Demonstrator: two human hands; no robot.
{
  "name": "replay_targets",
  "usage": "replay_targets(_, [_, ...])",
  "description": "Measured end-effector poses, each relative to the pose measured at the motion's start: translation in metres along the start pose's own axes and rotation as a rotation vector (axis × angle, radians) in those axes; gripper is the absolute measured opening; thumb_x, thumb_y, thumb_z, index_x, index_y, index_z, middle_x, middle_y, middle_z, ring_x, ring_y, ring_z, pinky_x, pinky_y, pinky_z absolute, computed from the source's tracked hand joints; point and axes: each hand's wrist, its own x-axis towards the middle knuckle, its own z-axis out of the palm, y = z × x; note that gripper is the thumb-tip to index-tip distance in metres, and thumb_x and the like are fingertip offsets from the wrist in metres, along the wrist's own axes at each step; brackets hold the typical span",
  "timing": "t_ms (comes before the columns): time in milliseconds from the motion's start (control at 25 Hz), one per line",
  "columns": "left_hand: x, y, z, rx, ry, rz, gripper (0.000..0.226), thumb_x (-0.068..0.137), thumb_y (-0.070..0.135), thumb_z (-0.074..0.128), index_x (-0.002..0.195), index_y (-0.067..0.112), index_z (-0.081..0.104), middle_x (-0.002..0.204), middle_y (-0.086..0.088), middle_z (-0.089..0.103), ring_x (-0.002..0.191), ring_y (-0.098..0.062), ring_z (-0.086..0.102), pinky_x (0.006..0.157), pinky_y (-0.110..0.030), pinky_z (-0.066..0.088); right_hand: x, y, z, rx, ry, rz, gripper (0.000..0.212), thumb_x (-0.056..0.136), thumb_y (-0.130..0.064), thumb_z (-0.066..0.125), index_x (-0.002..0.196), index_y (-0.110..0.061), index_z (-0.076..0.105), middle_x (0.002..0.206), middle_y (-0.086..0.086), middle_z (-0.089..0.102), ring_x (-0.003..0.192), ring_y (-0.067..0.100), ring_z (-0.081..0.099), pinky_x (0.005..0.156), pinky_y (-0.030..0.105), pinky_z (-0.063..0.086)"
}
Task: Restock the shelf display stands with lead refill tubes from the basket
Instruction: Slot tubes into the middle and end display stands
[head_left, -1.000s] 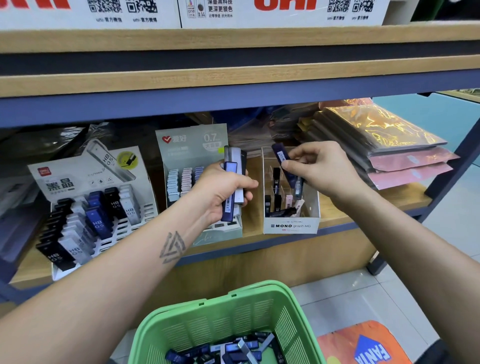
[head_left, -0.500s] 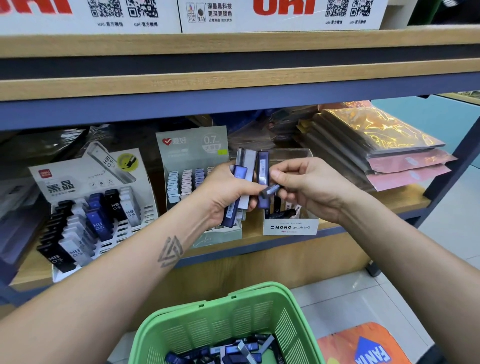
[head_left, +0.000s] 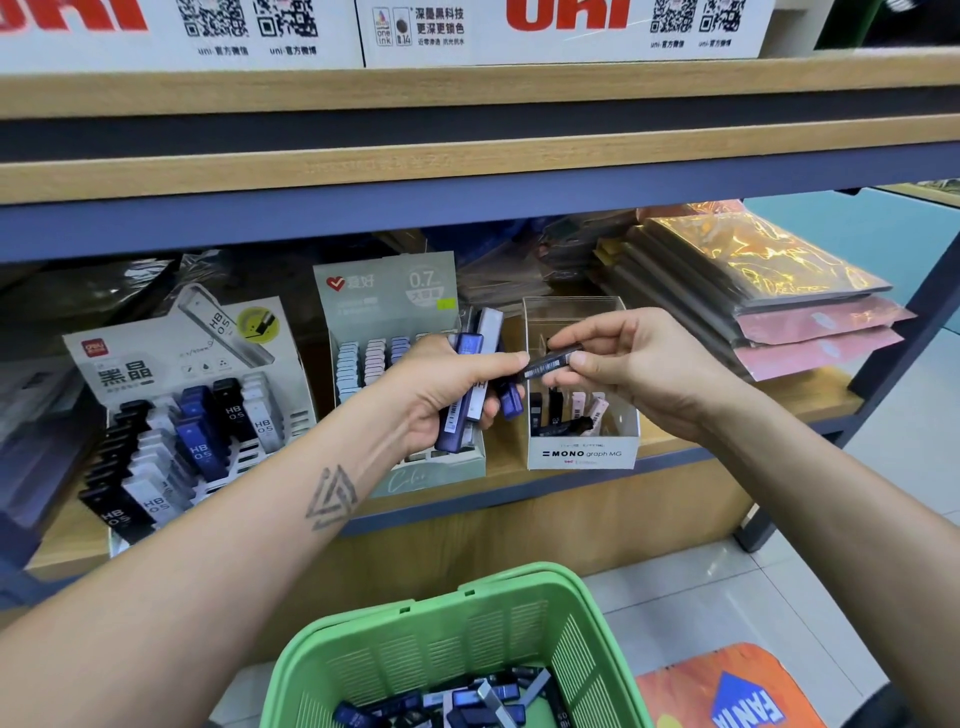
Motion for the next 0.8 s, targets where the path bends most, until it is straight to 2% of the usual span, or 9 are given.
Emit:
replay_targets(80, [0.0003,0.0003,-0.0009,-0.008,-0.013,-0.006,0.027,0.080,0.006,0.080,0.102,-0.001,0.065,0.084,-0.023,0.070,0.046,-0.018,0.053,0.044,-0.023,0.045,0.0004,0.0013,0.0001,-0.066,0.022,-0.078,0.020,0.091,0.013,0.062,0.105,0.001,0.071,0.097,0.020,0.076,0.097,0.032,0.075,0.088,0.036,0.061])
replay_targets(200, [0.0003,0.0012,-0.0015,0.011,0.007,0.022,0.023,0.081,-0.003,0.076,0.100,-0.001,0.064,0.078,-0.020,0.071,0.044,-0.017,0.053,0.044,-0.022,0.045,0.0018,0.0022,-0.0013,-0.139,0.043,-0.136,0.029,0.084,0.012,0.070,0.093,-0.015,0.079,0.103,0.011,0.077,0.102,0.027,0.074,0.093,0.042,0.057])
replay_targets(360, [-0.0005,0.0001,-0.0012,0.075,0.004,0.043,0.020,0.079,-0.003,0.077,0.094,0.001,0.065,0.077,-0.018,0.072,0.044,-0.017,0.054,0.046,-0.024,0.046,0.0034,0.0042,-0.0016,-0.126,0.033,-0.131,0.029,0.082,0.014,0.071,0.092,-0.012,0.078,0.105,0.009,0.077,0.103,0.025,0.073,0.094,0.045,0.056])
replay_targets(560, [0.0013,-0.0018,-0.0003,0.112,0.025,0.058,0.021,0.078,-0.004,0.078,0.094,0.001,0.064,0.079,-0.019,0.073,0.044,-0.017,0.054,0.046,-0.025,0.047,0.0033,0.0045,-0.0014,-0.135,0.015,-0.152,0.024,0.083,0.013,0.071,0.098,-0.005,0.073,0.103,0.013,0.077,0.100,0.027,0.074,0.089,0.037,0.060])
replay_targets(680, [0.0022,-0.0002,-0.0008,0.096,0.023,0.056,0.017,0.080,-0.002,0.076,0.091,0.003,0.064,0.077,-0.019,0.072,0.044,-0.018,0.053,0.045,-0.023,0.046,0.0024,0.0025,-0.0017,-0.138,0.028,-0.116,0.017,0.088,0.004,0.070,0.104,-0.002,0.071,0.095,0.015,0.077,0.092,0.027,0.076,0.084,0.035,0.061])
replay_targets(720, [0.0027,0.0009,-0.0013,0.088,0.029,0.059,0.015,0.081,-0.002,0.076,0.089,0.003,0.064,0.076,-0.019,0.071,0.044,-0.018,0.053,0.045,-0.023,0.045,0.0027,0.0019,-0.0023,-0.174,0.061,-0.107,0.017,0.090,0.000,0.070,0.106,-0.003,0.072,0.093,0.014,0.077,0.090,0.025,0.076,0.083,0.034,0.062])
replay_targets(800, [0.0037,0.0036,-0.0023,0.077,0.048,0.067,0.013,0.082,-0.002,0.075,0.086,0.005,0.063,0.075,-0.019,0.071,0.043,-0.017,0.052,0.045,-0.022,0.044,0.0055,0.0027,-0.0071,-0.408,0.172,-0.136,0.018,0.089,-0.006,0.073,0.107,-0.010,0.077,0.095,0.006,0.077,0.089,0.015,0.074,0.082,0.028,0.059])
